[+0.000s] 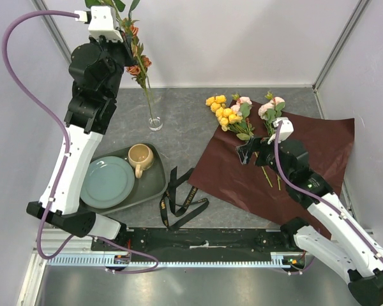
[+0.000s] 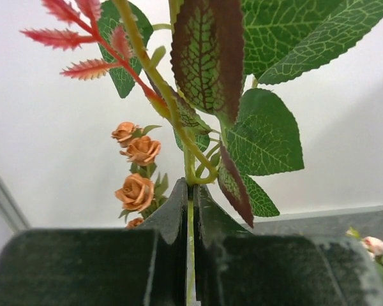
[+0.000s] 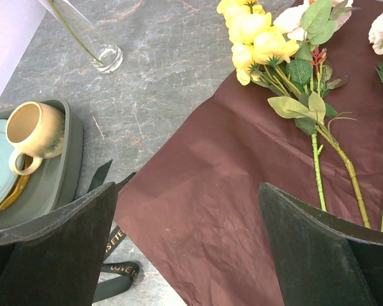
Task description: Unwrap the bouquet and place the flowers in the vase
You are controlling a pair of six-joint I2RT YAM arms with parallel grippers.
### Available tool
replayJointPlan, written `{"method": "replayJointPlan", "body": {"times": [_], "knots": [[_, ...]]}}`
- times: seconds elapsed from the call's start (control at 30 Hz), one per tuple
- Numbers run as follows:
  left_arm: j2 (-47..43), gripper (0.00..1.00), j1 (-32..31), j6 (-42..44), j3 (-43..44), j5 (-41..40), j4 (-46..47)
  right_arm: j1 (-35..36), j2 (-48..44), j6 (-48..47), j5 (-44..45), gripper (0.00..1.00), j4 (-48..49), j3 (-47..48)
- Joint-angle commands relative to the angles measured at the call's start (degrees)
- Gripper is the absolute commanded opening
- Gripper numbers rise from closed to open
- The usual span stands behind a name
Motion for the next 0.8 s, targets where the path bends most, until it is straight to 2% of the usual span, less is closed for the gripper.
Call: {"method": "replayJointPlan", "body": {"times": [0.0,0.3,0.77], "knots": [[1.0,0.02,1.6,5.4,4.0,-2.2,1.7,0.1,-1.1,1.3,1.4,0.98,0.0,2.6],[1.6,0.02,4.0,6.2,4.7,-2.5,5.6,0.1,-1.1,2.1,1.0,0.98,-0.7,3.1],[3.1,0.02,5.9,2.1,5.2,0.0,8.2,0.2,-1.7,2.8,1.2,0.98,-1.7,3.8]]}}
